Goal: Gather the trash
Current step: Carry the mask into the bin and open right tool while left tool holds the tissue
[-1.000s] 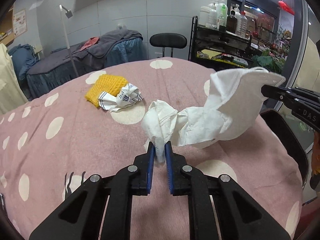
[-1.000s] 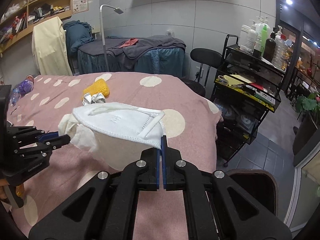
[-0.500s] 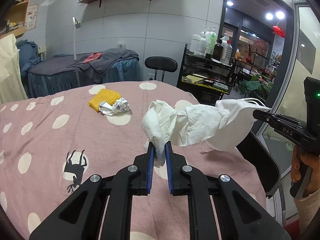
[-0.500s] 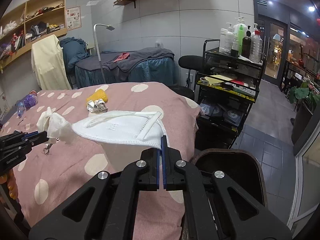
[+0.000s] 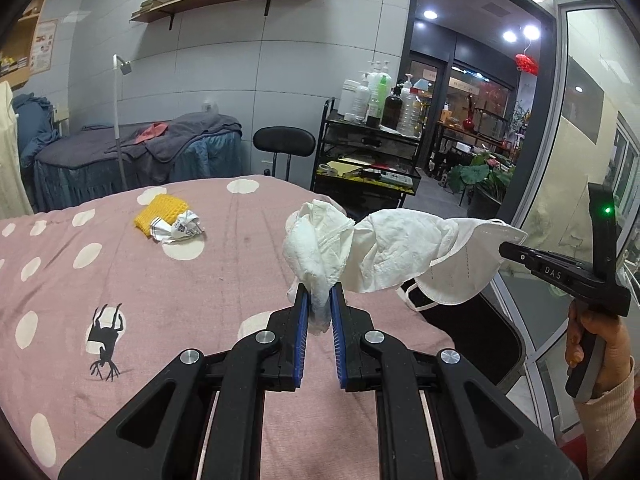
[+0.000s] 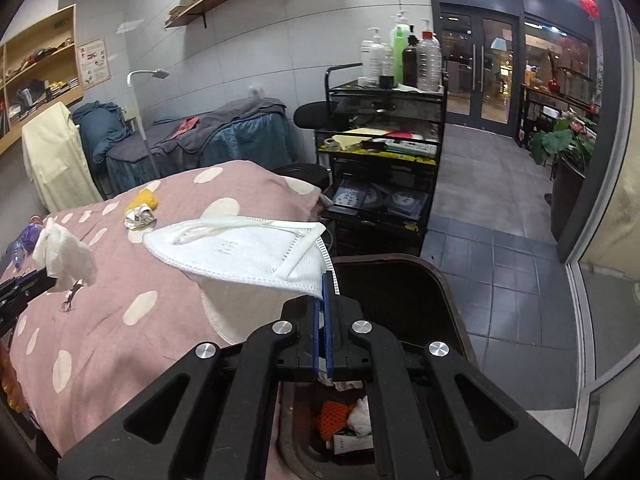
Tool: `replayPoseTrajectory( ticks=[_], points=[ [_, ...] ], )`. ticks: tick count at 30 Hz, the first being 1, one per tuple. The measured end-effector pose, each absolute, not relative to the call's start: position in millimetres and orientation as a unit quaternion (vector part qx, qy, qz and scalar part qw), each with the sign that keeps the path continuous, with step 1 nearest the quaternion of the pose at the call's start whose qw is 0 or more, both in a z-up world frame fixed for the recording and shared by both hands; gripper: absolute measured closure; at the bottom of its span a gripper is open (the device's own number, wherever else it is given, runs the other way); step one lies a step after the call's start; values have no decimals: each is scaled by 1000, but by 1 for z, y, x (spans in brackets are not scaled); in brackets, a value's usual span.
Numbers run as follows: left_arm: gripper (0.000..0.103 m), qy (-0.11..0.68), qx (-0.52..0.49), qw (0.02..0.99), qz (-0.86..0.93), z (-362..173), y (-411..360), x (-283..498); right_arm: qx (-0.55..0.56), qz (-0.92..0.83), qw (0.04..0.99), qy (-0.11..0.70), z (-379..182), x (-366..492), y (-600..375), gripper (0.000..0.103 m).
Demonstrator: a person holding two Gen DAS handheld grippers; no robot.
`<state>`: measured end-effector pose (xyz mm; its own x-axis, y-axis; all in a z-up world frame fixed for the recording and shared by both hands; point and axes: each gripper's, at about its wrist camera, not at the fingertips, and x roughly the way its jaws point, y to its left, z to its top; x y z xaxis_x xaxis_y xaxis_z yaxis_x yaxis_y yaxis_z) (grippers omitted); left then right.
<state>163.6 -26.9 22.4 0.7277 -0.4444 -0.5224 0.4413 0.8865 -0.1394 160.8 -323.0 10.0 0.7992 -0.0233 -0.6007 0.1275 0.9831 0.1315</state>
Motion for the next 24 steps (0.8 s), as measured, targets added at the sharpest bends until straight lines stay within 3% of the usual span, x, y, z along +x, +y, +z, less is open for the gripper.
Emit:
replayPoseTrajectory(
  ticks=[24],
  points=[
    [91,287,6,906,-311,20,-100,148,65,-141,890,429,-101,178,-404,100]
  ],
)
